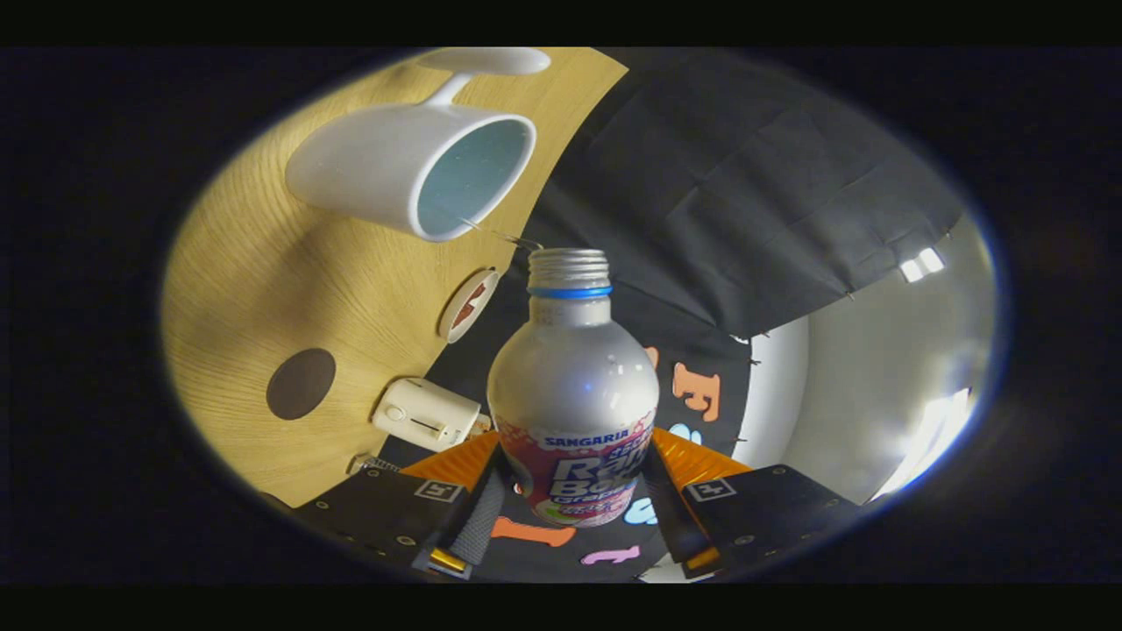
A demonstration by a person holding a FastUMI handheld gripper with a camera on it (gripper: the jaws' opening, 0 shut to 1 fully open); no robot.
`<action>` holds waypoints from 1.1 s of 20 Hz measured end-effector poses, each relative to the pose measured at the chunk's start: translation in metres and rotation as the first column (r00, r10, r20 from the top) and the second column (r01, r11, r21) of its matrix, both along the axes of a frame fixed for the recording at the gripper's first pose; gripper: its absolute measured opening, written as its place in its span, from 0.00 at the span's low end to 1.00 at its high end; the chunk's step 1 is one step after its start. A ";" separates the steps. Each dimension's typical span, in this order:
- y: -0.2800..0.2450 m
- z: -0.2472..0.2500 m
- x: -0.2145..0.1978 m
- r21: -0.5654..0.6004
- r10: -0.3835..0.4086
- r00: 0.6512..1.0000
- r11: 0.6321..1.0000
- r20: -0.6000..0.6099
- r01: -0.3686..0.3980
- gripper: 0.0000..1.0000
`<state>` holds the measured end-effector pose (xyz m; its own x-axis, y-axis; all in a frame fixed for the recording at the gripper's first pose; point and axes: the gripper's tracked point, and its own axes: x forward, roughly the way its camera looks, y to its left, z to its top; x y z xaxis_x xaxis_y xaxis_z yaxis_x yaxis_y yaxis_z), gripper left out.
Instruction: Take the bottle from table, then pour the juice into the cup, finally place the bottle on the coaster
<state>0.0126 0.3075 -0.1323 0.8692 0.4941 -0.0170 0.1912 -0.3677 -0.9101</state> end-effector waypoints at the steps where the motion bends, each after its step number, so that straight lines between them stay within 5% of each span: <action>1: -0.001 0.001 0.001 -0.002 0.002 1.000 1.000 0.001 -0.002 0.77; 22: 0.018 0.011 -0.012 -0.039 0.058 0.998 0.998 0.018 -0.057 0.77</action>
<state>0.0002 0.3254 -0.1213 0.8399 0.5423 -0.0205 0.2300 -0.3899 -0.8917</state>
